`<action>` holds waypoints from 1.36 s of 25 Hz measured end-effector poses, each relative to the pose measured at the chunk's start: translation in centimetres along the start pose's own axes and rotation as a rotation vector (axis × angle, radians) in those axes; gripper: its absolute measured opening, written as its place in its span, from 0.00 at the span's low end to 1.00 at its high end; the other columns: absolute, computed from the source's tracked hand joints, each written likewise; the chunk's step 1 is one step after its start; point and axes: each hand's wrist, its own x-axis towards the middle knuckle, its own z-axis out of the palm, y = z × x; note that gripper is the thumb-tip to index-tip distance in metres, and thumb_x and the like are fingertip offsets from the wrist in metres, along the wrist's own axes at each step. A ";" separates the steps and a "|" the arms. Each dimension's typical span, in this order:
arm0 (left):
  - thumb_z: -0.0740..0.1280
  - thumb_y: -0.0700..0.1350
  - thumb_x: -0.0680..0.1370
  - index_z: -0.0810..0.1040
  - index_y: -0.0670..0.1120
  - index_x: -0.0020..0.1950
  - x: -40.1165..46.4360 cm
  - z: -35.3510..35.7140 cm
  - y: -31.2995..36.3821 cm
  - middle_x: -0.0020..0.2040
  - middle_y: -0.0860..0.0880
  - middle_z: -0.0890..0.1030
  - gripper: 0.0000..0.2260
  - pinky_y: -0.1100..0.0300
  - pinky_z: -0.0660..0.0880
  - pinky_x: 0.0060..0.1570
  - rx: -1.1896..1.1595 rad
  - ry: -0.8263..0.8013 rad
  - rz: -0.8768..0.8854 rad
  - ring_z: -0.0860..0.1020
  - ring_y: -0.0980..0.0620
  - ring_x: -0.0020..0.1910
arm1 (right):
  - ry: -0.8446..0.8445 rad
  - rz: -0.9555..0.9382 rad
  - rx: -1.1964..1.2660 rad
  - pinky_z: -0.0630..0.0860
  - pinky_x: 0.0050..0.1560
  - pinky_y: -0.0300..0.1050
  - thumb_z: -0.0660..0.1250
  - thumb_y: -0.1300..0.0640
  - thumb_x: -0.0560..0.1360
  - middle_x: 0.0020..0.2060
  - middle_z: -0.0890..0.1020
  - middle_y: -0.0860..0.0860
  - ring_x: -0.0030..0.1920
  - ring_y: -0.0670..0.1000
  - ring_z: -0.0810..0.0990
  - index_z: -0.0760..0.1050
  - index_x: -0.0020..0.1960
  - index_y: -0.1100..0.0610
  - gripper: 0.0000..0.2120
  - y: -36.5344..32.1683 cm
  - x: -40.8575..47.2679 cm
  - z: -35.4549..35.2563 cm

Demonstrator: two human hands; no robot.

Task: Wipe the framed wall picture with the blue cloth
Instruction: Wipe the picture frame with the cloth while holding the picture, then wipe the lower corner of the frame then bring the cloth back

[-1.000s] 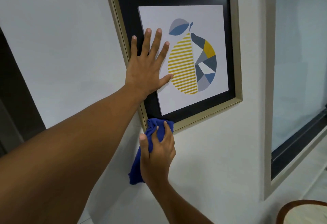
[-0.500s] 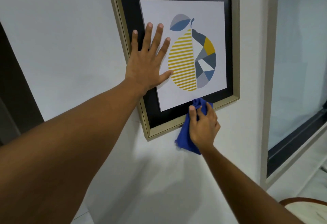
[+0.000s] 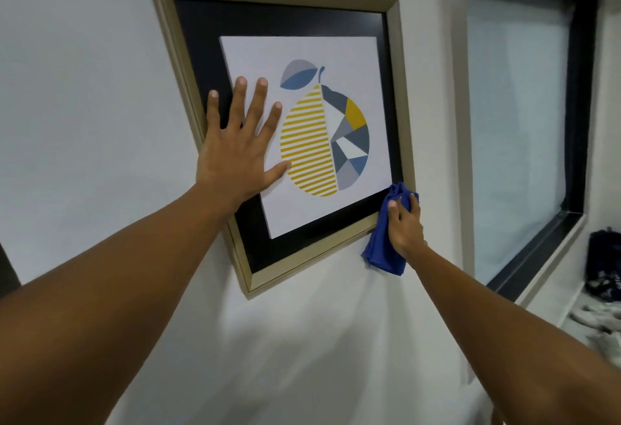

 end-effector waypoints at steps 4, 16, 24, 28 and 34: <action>0.51 0.69 0.76 0.45 0.47 0.82 -0.3 0.2 1.9 0.82 0.40 0.42 0.42 0.38 0.34 0.74 -0.054 0.061 0.051 0.41 0.41 0.81 | 0.029 -0.181 0.040 0.68 0.67 0.47 0.55 0.54 0.83 0.77 0.58 0.51 0.67 0.58 0.71 0.64 0.74 0.57 0.20 1.5 0.8 -0.6; 0.49 0.63 0.81 0.54 0.47 0.81 -1.3 4.9 47.4 0.82 0.41 0.53 0.33 0.41 0.62 0.73 -0.804 -0.304 0.319 0.55 0.40 0.80 | 0.089 -0.279 -0.028 0.59 0.66 0.25 0.58 0.66 0.80 0.74 0.65 0.50 0.67 0.35 0.64 0.69 0.72 0.60 0.20 18.9 1.9 -17.1; 0.55 0.50 0.84 0.52 0.42 0.81 -19.4 6.5 81.1 0.83 0.47 0.43 0.28 0.51 0.66 0.74 -1.534 -0.854 0.616 0.54 0.48 0.81 | 0.004 0.319 -0.421 0.56 0.71 0.34 0.58 0.63 0.81 0.76 0.65 0.53 0.74 0.53 0.64 0.71 0.70 0.56 0.19 52.0 -6.6 -25.8; 0.52 0.49 0.85 0.45 0.43 0.82 -31.4 8.4 95.9 0.82 0.50 0.38 0.28 0.54 0.61 0.77 -1.602 -1.091 0.683 0.47 0.50 0.82 | -0.135 0.519 -0.509 0.60 0.75 0.47 0.58 0.64 0.81 0.77 0.62 0.55 0.76 0.57 0.62 0.68 0.72 0.59 0.20 69.1 -9.9 -26.7; 0.46 0.57 0.83 0.40 0.42 0.81 -40.6 12.6 105.2 0.82 0.44 0.41 0.31 0.47 0.43 0.78 -1.196 -0.999 0.852 0.41 0.45 0.81 | -0.457 0.388 -1.078 0.57 0.71 0.56 0.48 0.47 0.83 0.80 0.46 0.53 0.79 0.59 0.43 0.49 0.80 0.52 0.27 82.9 -13.8 -26.0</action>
